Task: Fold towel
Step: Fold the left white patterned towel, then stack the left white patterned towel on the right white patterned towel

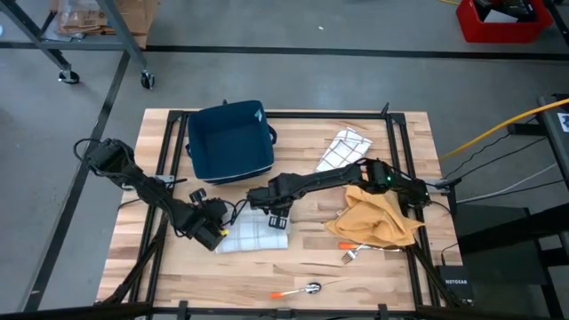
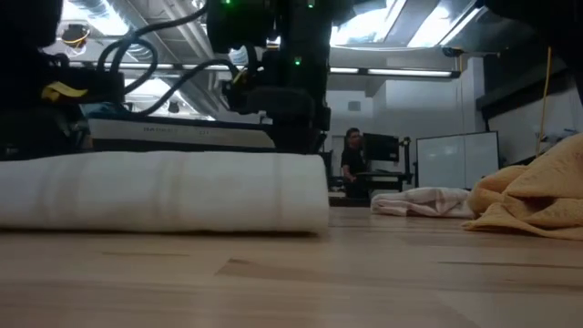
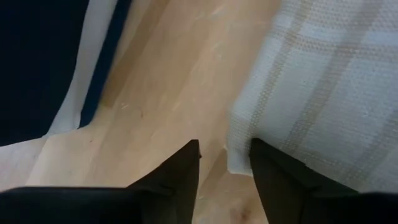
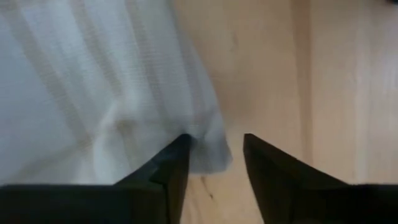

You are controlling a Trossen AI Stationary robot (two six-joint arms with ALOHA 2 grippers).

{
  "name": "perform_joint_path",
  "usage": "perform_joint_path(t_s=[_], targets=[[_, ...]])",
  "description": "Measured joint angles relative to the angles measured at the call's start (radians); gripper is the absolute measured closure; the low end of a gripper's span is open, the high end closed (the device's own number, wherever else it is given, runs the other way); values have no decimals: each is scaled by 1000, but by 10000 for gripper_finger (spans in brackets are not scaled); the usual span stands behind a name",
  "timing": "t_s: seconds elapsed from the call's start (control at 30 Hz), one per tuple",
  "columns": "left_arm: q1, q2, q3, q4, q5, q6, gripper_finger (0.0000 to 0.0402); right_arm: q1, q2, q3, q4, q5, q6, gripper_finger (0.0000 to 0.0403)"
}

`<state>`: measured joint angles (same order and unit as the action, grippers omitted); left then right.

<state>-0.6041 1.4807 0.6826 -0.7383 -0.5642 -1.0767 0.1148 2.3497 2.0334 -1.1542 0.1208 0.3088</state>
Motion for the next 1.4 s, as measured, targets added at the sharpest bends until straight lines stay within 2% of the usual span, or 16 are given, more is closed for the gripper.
perform_joint_path(t_s=[0.1, 0.23, 0.53, 0.7, 0.83, 1.03, 1.13, 1.3, 1.4], targets=[[20, -3, 1, -12, 0, 1, 262, -5, 0, 0, -1, 10, 0, 224], [41, -6, 40, -57, 10, 30, 261, -5, 0, 44, -44, 14, 0, 217], [92, -8, 253, -285, 8, 212, 261, -4, 0, 245, -203, 49, 2, 217], [101, -8, 357, -346, 7, 221, 261, 14, -2, 322, -246, -27, 85, 217], [87, -8, 408, -343, 33, 225, 261, 61, -2, 321, -271, -92, 166, 216], [55, -8, 416, -326, 38, 251, 261, 155, 0, 282, -289, -77, 213, 217], [47, -8, 416, -314, 37, 274, 261, 191, -2, 253, -246, -38, 210, 217], [46, -8, 415, -316, 37, 300, 261, 216, 0, 235, -220, 87, 210, 217], [44, -8, 415, -317, 47, 300, 261, 211, 0, 233, -216, 97, 210, 217]])
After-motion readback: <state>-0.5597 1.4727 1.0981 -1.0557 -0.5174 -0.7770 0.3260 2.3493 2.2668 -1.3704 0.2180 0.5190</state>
